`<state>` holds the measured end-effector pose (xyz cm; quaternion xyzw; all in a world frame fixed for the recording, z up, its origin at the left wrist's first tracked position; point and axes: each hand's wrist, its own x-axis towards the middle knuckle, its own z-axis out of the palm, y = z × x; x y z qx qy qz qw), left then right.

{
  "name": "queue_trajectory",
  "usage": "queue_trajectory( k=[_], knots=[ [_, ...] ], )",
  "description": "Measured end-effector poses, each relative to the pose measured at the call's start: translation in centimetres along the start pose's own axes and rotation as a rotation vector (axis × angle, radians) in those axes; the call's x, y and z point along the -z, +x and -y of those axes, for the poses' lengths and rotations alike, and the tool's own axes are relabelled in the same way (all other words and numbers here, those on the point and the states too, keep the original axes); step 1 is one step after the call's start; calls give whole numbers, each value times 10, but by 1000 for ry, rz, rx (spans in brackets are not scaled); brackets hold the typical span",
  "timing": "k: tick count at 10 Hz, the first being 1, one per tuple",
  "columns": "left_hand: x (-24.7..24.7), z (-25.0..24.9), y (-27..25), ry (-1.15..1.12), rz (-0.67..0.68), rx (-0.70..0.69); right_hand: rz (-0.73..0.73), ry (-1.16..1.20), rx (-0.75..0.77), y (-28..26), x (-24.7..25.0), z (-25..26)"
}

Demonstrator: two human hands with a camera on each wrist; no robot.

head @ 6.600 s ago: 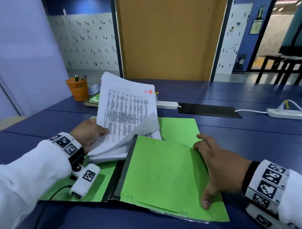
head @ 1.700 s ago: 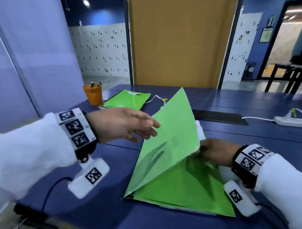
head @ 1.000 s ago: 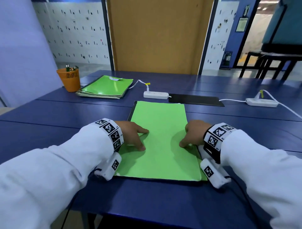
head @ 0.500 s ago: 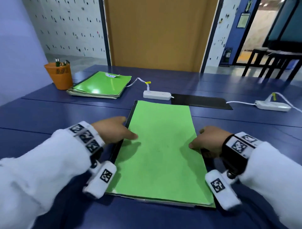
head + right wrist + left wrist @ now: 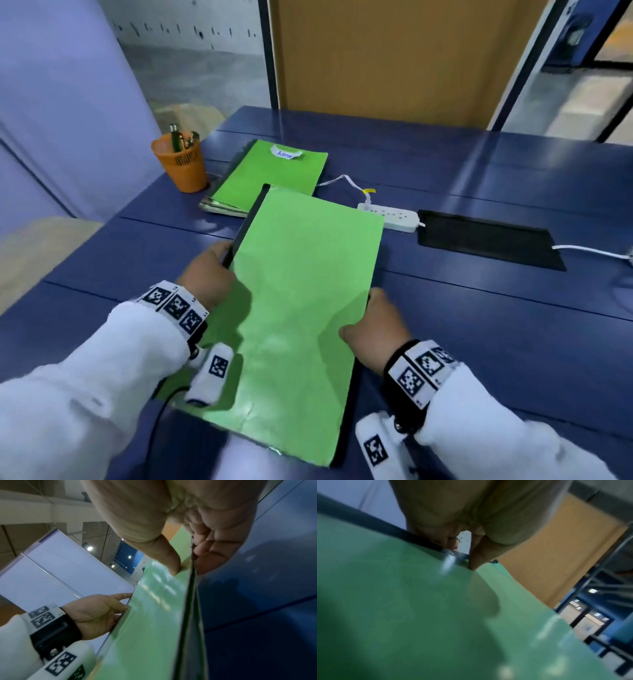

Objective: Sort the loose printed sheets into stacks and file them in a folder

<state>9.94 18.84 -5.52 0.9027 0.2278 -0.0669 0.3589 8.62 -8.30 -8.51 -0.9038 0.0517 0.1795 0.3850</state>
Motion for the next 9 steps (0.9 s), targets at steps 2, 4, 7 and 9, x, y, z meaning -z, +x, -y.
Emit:
queue_trajectory(
  k=[2,4,7,9],
  knots=[
    [58,27,7,73,39,186,94,12,-92,5,-52,86],
    [81,68,30,99,-42,185,122,-28,-161,19,-89,122],
    [69,106,37,586,212,22,244,-362,-107,25,-115,115],
    [71,89,31,711,288,5,256,-421,3,22,-101,119]
  ],
)
